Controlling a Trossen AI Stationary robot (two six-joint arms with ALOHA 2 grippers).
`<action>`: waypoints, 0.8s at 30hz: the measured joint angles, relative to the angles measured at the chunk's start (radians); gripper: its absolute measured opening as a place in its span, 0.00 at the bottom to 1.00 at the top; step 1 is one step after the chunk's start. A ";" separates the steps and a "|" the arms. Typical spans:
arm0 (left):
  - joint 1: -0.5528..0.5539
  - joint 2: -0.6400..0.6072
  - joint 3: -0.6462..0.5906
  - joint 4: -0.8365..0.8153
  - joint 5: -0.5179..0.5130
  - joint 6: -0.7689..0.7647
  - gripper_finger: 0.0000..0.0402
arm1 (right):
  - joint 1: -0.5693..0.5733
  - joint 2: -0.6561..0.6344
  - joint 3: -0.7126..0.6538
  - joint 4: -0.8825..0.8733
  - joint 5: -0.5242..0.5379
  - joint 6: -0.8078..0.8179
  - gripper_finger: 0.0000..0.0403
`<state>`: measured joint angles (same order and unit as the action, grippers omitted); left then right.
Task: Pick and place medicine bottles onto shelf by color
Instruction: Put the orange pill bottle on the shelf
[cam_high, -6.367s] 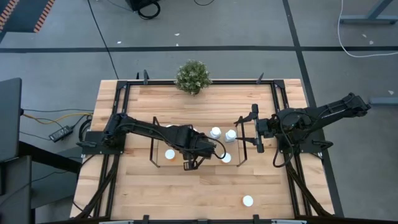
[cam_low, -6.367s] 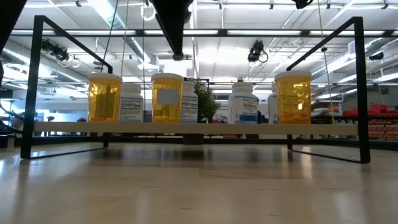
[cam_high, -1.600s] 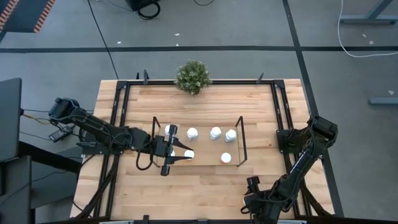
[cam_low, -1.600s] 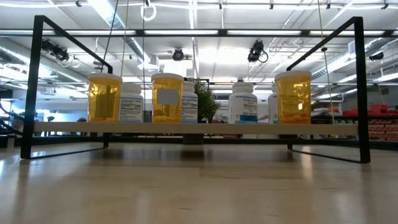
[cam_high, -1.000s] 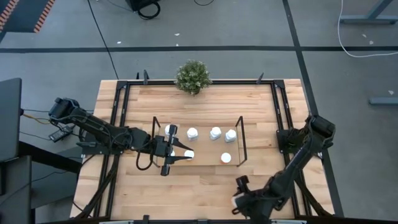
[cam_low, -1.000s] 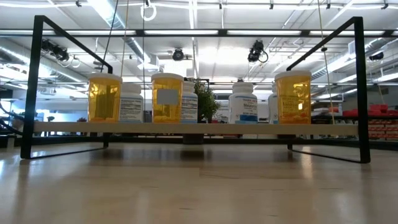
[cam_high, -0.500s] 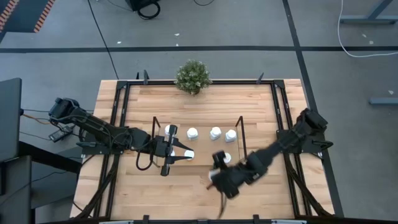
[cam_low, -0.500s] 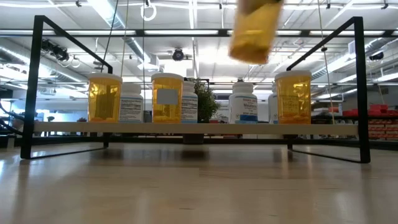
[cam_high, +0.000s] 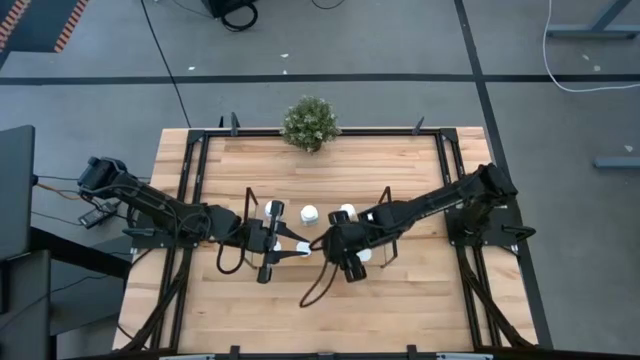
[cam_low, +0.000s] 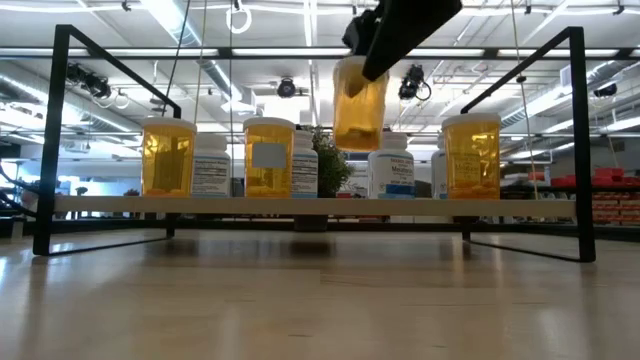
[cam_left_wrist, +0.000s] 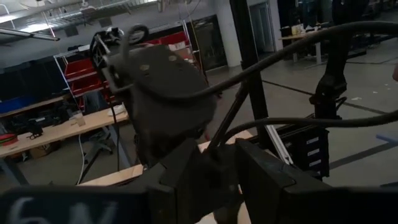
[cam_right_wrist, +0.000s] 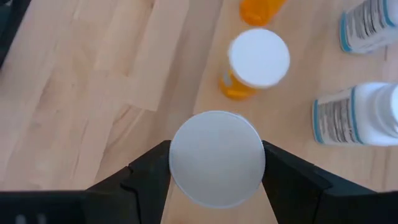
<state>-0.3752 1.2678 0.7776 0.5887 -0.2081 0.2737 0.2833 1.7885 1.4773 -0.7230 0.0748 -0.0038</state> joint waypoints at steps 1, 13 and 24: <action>0.000 0.000 0.000 -0.001 0.000 0.000 0.31 | -0.010 0.000 0.000 -0.003 -0.006 0.001 0.58; -0.016 0.000 0.000 -0.001 0.000 0.007 0.29 | -0.082 0.000 -0.124 0.086 -0.009 -0.050 0.58; -0.016 0.000 0.000 -0.001 0.000 0.011 0.28 | -0.071 0.000 -0.142 0.111 -0.057 -0.016 0.59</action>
<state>-0.3916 1.2678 0.7776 0.5877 -0.2085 0.2848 0.2119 1.7885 1.3357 -0.6121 0.0181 -0.0200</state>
